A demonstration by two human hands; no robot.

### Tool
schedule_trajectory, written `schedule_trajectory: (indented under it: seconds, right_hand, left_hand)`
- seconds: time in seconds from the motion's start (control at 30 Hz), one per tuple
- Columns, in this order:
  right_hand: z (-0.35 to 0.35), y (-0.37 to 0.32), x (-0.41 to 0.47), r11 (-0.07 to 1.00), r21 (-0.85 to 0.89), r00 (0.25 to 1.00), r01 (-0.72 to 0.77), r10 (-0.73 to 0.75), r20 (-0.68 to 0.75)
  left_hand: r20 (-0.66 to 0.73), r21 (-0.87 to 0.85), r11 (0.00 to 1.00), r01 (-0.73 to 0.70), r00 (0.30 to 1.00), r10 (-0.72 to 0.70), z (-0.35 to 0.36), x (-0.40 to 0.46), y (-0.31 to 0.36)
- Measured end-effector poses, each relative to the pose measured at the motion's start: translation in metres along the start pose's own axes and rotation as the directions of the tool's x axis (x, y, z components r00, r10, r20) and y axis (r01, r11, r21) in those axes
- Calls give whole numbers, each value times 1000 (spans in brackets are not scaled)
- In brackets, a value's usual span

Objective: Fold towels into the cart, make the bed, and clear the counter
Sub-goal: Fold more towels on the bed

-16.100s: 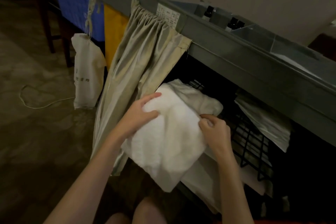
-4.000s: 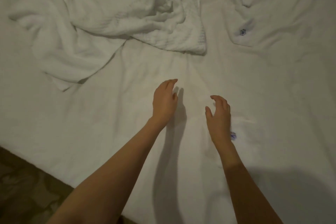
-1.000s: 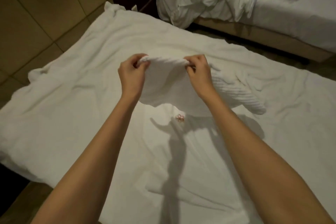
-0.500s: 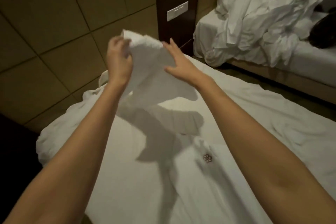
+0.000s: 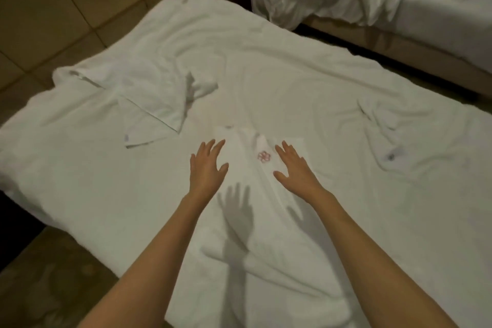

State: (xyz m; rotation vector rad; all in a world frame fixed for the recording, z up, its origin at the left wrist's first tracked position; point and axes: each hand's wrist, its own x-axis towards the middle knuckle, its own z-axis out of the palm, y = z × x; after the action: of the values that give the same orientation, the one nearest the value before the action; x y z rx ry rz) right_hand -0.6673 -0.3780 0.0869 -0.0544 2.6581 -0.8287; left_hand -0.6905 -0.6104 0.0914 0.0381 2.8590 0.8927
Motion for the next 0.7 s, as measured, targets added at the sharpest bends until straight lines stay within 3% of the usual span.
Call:
schedule_trajectory:
  seconds: [0.27,0.43,0.53,0.7]
  right_hand:
    - [118,143,-179,975,98,979,-201,196,54]
    - [177,162,-263,990,93,992,-109,115,-58]
    - [202,160,-278,997,68,995,-39,45,-92]
    - [222,160,-275,996,65,993,-67,73,-91]
  left_hand:
    - [150,-108,953,282,952,-265,161,-190,-37]
    - [177,-129,959,252,958,-227,212,-285,-31]
    - [276,-7,994,111,955,-104,227,-303,-42]
    - [365,113,992,-62,931,17,215,-306,-66]
